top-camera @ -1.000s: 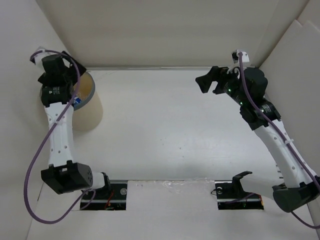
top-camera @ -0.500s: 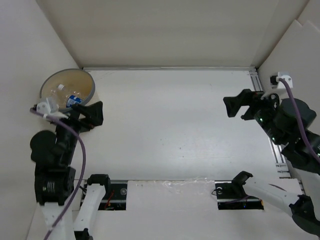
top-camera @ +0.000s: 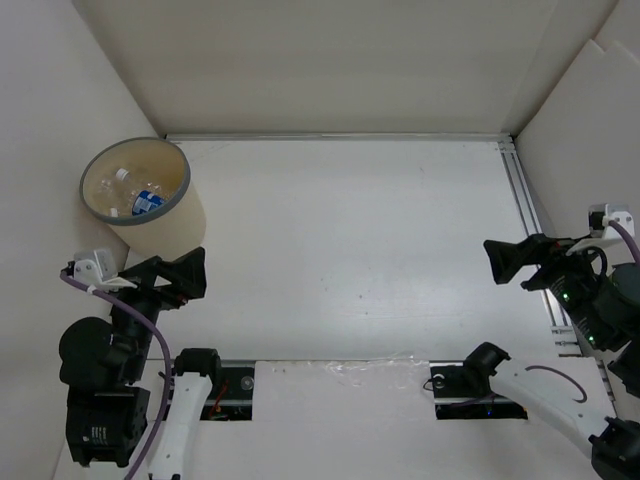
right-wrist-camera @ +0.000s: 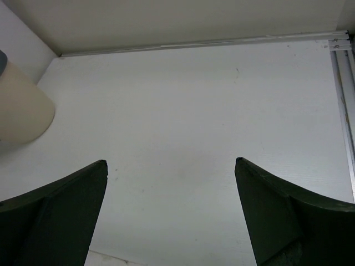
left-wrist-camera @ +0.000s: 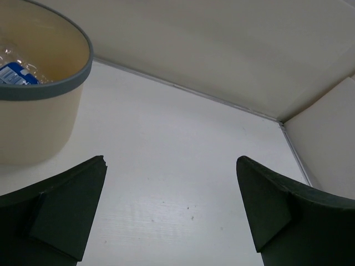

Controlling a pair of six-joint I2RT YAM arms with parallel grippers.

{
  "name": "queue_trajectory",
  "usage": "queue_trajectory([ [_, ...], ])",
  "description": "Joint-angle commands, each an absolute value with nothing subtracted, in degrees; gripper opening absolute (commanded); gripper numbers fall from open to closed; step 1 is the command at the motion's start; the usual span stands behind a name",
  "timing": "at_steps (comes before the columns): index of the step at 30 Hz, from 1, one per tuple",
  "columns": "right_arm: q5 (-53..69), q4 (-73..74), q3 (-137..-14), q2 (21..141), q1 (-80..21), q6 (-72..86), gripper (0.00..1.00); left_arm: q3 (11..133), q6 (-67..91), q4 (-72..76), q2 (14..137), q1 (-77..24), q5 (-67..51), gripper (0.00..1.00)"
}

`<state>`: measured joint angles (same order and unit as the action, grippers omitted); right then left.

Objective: Put the plastic bottles in the bin

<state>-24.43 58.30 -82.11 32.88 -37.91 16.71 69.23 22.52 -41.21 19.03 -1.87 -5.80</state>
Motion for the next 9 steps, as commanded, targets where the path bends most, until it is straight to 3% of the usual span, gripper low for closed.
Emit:
queue_trajectory([
  [1, -26.4, 58.6, -82.2, 31.1, -38.3, 16.8, 1.00, 68.3, 22.5, -38.9, 18.5, -2.1, -4.9, 1.00],
  [9, -27.5, 59.3, -82.2, 31.1, -38.3, 16.8, 1.00, 68.8, 22.5, -37.8, 19.7, -2.1, -4.9, 1.00],
])
